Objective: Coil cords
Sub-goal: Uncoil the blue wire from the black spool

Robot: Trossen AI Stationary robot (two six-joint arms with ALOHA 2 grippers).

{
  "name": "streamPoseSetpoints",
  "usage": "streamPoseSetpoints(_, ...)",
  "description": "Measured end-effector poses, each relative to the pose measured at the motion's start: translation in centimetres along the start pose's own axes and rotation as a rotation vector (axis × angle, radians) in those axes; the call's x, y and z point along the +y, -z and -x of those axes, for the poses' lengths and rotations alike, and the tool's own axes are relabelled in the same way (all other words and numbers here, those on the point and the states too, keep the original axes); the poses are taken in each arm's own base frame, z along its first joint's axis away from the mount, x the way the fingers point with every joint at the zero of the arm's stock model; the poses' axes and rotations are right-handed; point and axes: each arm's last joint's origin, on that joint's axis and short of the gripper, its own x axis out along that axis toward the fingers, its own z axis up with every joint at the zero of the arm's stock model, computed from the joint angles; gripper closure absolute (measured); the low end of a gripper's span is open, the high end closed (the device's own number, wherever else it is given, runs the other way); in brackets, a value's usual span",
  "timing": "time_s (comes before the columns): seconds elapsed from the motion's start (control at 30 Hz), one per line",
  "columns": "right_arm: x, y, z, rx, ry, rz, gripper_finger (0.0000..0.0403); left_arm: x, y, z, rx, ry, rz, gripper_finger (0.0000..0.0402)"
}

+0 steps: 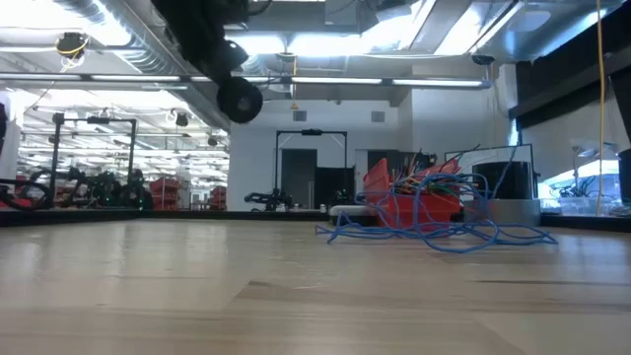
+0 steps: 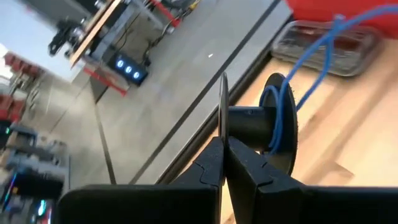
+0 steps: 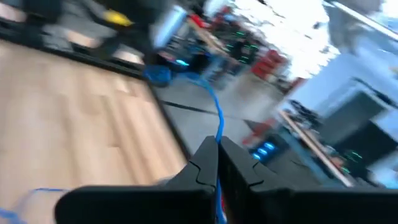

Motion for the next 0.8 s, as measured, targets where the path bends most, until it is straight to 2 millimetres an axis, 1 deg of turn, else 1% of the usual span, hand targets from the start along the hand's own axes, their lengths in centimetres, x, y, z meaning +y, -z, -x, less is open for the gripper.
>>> streamPoseSetpoints(0.17, 1.5, -1.0, -0.4, -0.042, -0.17, 0.054, 0.0395, 0.7, 0.0, -1.0, 0.029, -0.035, 0.06, 0.0396)
streamPoseSetpoints(0.27, 2.6, -1.4, -0.6, -0.088, -0.336, 0.093, 0.0395, 0.9, 0.0, -1.4, 0.04, -0.049, 0.087, 0.0396)
streamPoseSetpoints(0.4, 3.8, -1.6, -0.8, -0.157, -0.646, 0.126, 0.0395, 1.2, 0.1, -1.9, 0.052, -0.068, 0.112, 0.0396)
streamPoseSetpoints(0.53, 4.8, -1.4, -1.0, -0.193, -1.038, 0.094, 0.0395, 1.2, 1.0, -2.8, 0.085, -0.093, 0.089, 0.0396)
streamPoseSetpoints(0.6, 5.3, -1.2, -1.2, -0.19, -1.171, 0.098, 0.0395, 1.4, 1.3, -3.4, 0.107, -0.095, 0.096, 0.0396)
streamPoseSetpoints(0.67, 5.6, -1.0, -1.4, -0.182, -1.197, 0.102, 0.0395, 1.5, 1.6, -4.0, 0.127, -0.109, 0.095, 0.0396)
streamPoseSetpoints(0.8, 5.6, -1.0, -1.7, -0.133, -1.05, 0.07, 0.0394, 1.8, 1.8, -4.4, 0.139, -0.132, 0.089, 0.0396)
